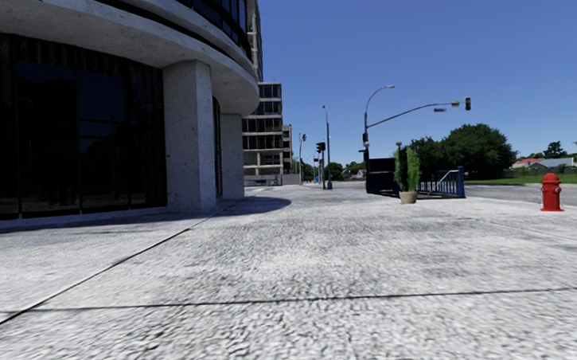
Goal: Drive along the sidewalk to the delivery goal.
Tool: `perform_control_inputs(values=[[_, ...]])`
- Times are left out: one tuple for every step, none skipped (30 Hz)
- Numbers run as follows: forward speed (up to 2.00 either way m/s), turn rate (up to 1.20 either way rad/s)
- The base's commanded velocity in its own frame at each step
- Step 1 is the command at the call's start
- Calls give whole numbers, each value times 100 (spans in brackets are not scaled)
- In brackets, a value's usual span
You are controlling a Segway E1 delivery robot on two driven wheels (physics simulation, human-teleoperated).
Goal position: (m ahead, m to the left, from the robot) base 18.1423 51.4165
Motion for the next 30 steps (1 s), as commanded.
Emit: perform_control_inputs(values=[[200,0],[200,0],[200,0],[200,0],[200,0],[200,0],[200,0],[200,0],[200,0],[200,0],[200,0],[200,0],[200,0],[200,0],[200,0],[200,0],[200,0],[200,0],[200,0],[200,0],[200,0],[200,0],[200,0],[200,0],[200,0],[200,0],[200,0],[200,0],[200,0],[200,0]])
